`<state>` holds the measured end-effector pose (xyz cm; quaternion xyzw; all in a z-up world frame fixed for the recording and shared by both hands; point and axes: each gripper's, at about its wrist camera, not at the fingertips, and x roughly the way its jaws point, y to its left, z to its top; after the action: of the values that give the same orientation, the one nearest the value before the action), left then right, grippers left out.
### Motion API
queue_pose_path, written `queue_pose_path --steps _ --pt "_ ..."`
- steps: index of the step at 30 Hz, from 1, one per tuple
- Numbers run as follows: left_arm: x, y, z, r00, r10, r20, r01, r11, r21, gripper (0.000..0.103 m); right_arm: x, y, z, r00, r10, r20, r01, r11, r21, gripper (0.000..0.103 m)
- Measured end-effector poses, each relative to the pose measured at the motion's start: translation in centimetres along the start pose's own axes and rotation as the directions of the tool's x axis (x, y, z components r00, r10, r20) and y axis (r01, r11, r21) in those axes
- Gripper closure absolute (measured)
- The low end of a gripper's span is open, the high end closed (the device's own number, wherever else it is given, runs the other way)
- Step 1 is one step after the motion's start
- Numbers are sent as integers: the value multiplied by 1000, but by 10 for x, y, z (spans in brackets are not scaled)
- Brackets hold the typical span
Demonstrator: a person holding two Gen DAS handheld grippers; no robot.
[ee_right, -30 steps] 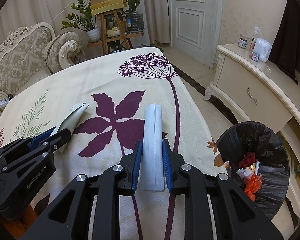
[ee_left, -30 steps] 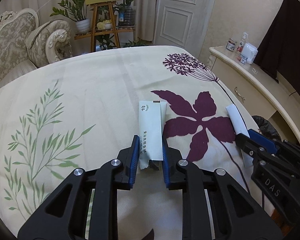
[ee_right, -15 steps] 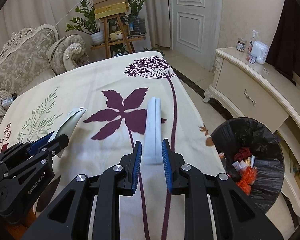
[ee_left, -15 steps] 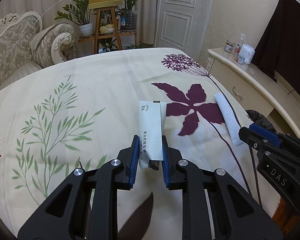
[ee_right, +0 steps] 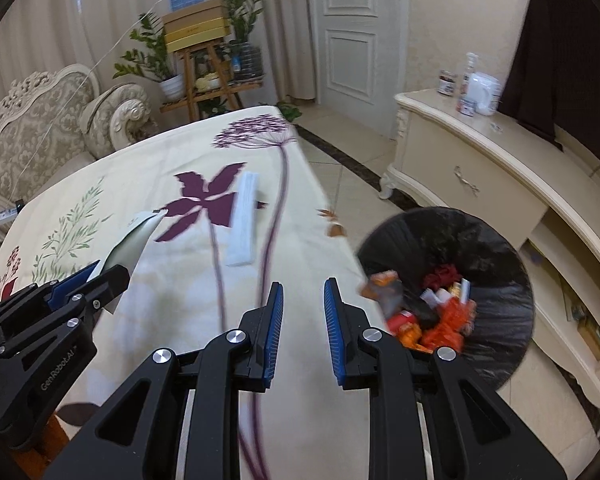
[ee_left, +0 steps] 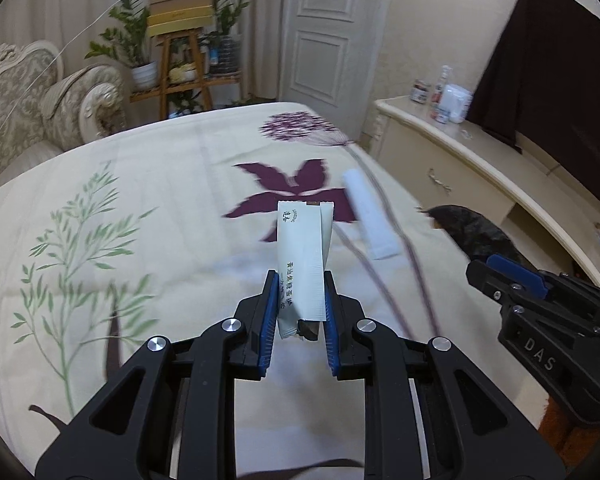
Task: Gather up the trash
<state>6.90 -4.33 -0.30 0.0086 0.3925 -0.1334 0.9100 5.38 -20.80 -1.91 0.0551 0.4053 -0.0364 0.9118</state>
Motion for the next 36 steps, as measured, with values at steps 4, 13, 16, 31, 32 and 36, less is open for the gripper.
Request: queue_pose_path --steps 4,13,16,31,32,36 --pt "2 -26 2 999 -41 3 41 999 34 83 -11 -27 -6 999 -43 15 43 998 35 81" --pt "8 -80 2 995 -103 3 102 990 100 83 -24 -79 -13 993 -114 27 110 988 113 81" --pt "7 -84 0 995 -103 2 102 988 113 83 -26 -86 -15 993 -116 29 112 986 123 81" --pt "4 -33 10 999 -19 36 17 998 62 83 -13 -66 -3 999 -46 9 45 995 94 81" --pt "4 -27 11 999 -13 36 11 998 55 83 -11 -64 -1 999 -41 11 39 995 93 81" --pt "9 -4 16 999 17 36 -18 999 30 83 2 -49 10 1000 -10 5 9 996 85 71"
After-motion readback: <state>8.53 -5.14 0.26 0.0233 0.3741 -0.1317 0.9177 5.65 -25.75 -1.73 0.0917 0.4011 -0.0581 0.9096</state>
